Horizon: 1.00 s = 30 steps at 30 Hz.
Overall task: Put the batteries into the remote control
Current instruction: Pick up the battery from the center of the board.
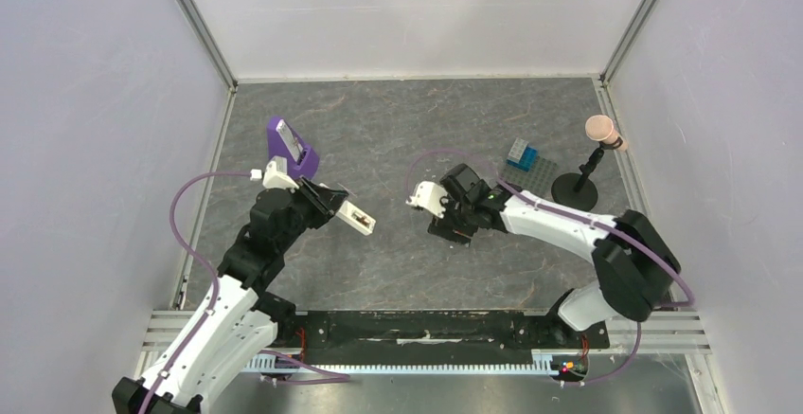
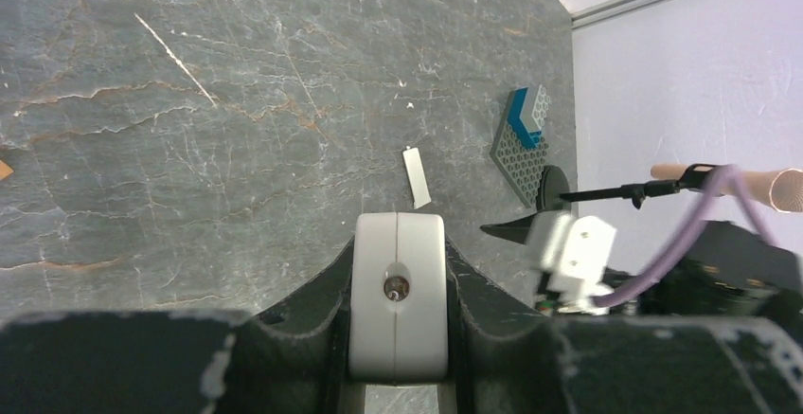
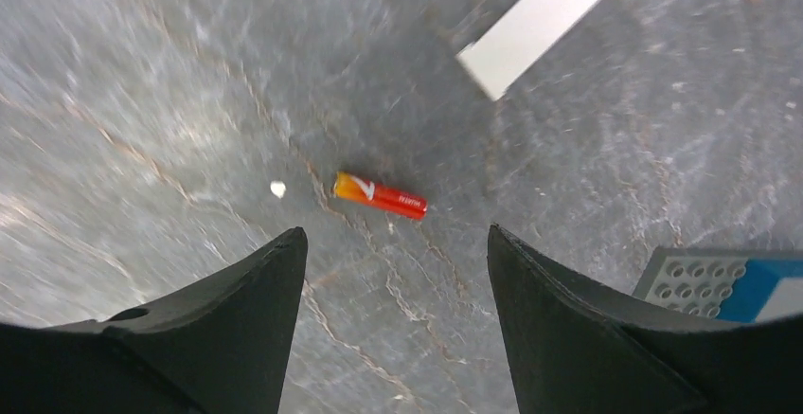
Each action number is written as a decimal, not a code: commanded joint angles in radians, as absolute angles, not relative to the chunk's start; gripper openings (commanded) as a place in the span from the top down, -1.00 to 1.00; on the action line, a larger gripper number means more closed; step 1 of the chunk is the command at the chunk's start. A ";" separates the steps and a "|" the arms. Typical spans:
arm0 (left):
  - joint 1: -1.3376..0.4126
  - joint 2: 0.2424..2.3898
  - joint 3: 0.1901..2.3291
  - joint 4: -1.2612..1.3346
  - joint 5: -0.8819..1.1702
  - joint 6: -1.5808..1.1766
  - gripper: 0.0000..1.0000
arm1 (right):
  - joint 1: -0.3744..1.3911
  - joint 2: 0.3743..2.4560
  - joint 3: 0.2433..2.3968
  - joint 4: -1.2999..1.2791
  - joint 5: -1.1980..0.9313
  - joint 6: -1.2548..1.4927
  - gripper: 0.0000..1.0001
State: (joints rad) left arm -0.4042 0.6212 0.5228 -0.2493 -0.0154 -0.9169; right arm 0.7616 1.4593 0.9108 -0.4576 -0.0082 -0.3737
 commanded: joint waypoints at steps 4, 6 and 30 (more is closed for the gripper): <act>-0.381 0.622 0.576 -0.226 -0.005 -0.881 0.96 | 0.725 1.562 0.971 -0.562 -0.085 -0.736 -0.44; -0.374 0.625 0.576 -0.228 -0.005 -0.879 0.96 | 0.718 1.578 0.979 -0.560 -0.099 -0.770 -0.44; -0.331 0.624 0.572 -0.228 0.057 -0.870 0.96 | 0.684 1.741 1.077 -0.662 -0.254 -0.839 0.01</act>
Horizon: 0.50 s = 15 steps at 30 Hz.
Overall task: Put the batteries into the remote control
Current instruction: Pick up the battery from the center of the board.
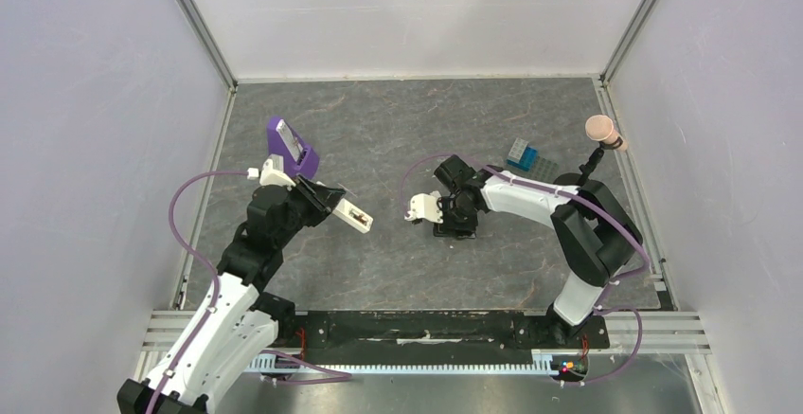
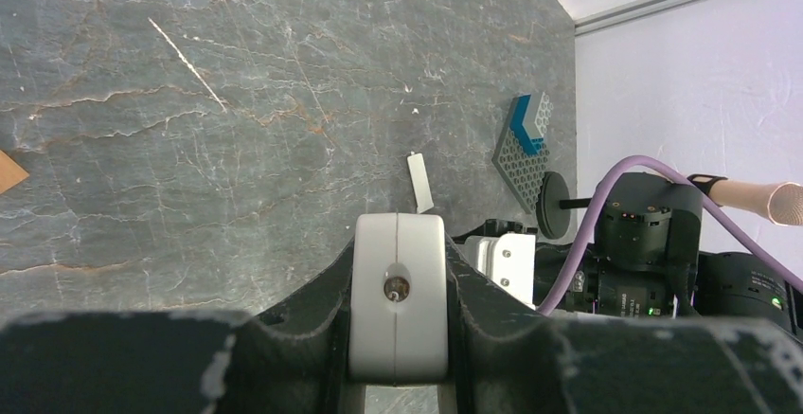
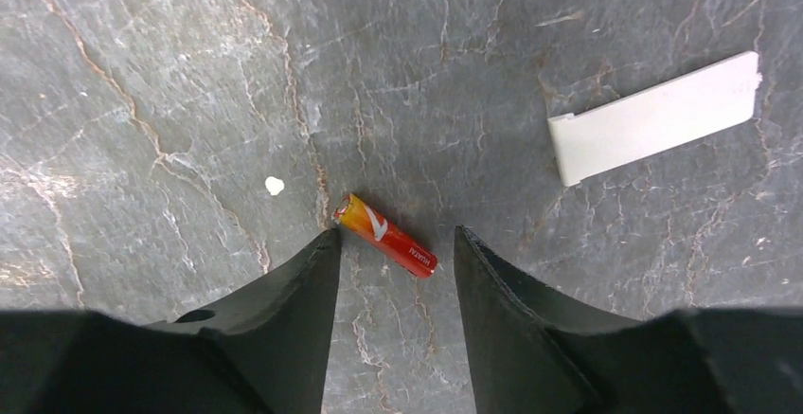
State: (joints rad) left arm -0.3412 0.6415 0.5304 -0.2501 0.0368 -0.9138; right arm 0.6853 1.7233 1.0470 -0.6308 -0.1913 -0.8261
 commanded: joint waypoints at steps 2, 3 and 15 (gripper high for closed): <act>-0.330 0.621 0.572 -0.233 0.057 -0.868 0.96 | 0.684 1.742 1.069 -0.660 -0.260 -0.819 0.14; -0.330 0.619 0.574 -0.233 0.058 -0.867 0.96 | 0.684 1.742 1.063 -0.659 -0.256 -0.811 0.19; -0.328 0.615 0.546 -0.217 0.086 -0.880 0.96 | 0.683 1.739 1.033 -0.645 -0.278 -0.651 0.92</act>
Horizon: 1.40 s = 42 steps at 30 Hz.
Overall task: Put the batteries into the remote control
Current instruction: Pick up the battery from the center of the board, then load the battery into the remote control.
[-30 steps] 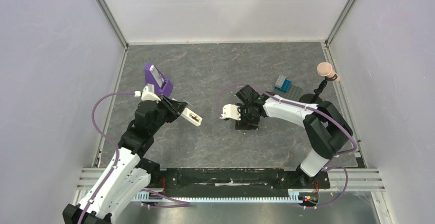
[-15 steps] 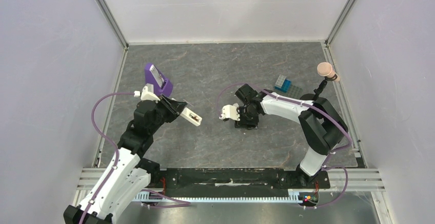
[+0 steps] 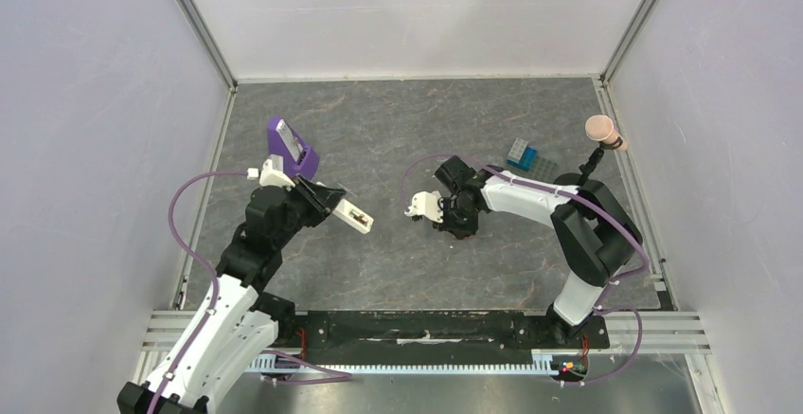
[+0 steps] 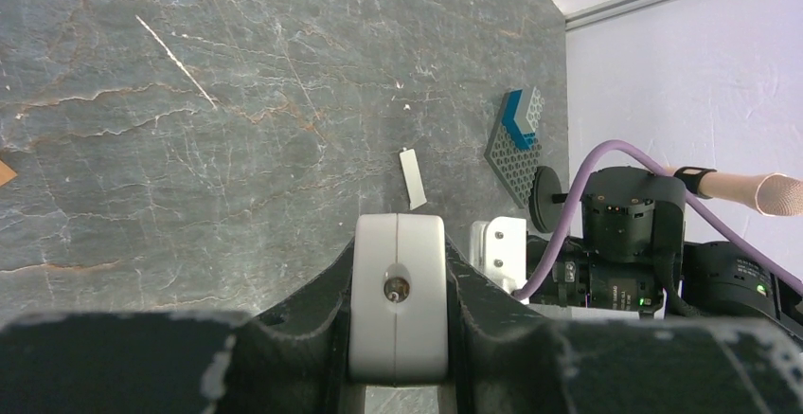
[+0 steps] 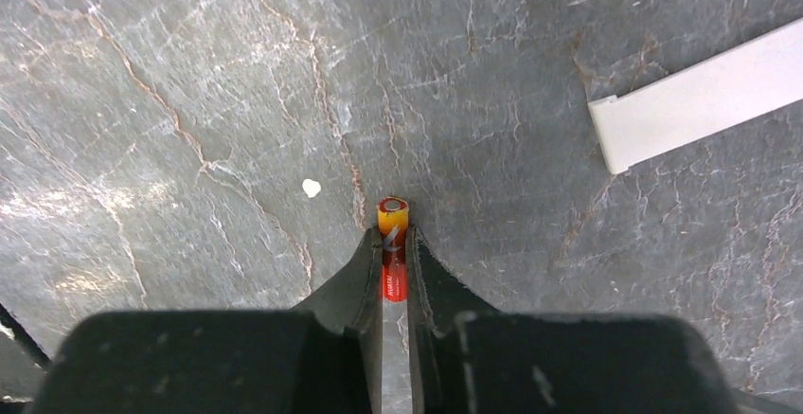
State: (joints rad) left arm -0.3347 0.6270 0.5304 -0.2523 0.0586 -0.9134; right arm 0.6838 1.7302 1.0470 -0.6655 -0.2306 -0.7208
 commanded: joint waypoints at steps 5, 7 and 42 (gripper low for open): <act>-0.327 0.632 0.500 -0.129 0.167 -0.879 0.96 | 0.683 1.657 1.083 -0.614 -0.395 -0.482 1.00; -0.328 0.652 0.474 -0.079 0.217 -0.888 0.96 | 0.681 1.594 1.090 -0.555 -0.450 -0.389 1.00; -0.566 1.413 0.339 1.053 0.539 -1.208 0.96 | 0.883 1.185 0.950 -0.517 -0.152 0.506 1.00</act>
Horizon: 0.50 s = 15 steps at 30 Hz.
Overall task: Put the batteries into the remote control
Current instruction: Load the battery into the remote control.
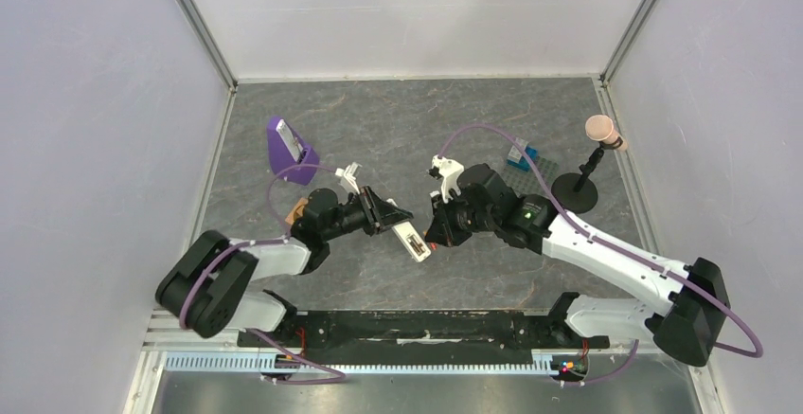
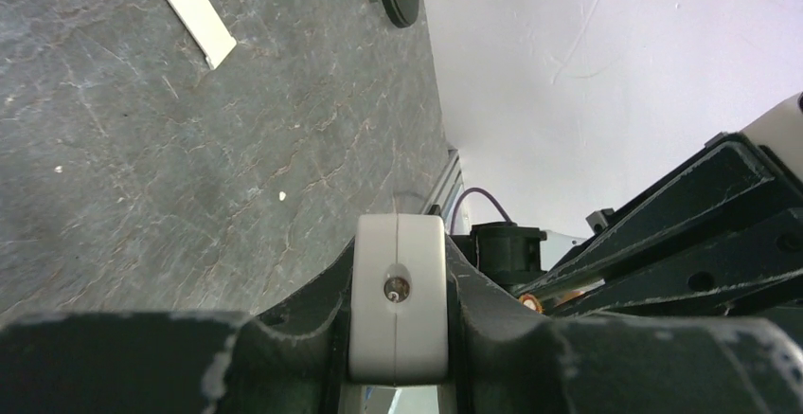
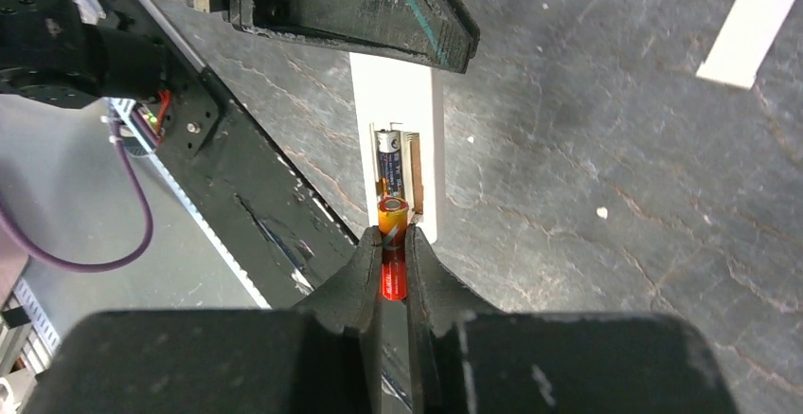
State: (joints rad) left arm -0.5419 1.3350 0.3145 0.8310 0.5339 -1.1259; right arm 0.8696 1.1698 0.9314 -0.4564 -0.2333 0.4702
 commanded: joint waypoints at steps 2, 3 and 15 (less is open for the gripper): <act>-0.572 1.461 0.347 1.103 0.542 -1.227 0.96 | 0.887 1.192 0.956 -0.537 -0.130 0.508 1.00; -0.575 1.482 0.353 1.123 0.543 -1.239 0.96 | 0.889 1.194 0.958 -0.543 -0.118 0.508 1.00; -0.605 1.633 0.390 1.308 0.548 -1.324 0.96 | 0.949 1.247 1.010 -0.569 0.024 0.503 1.00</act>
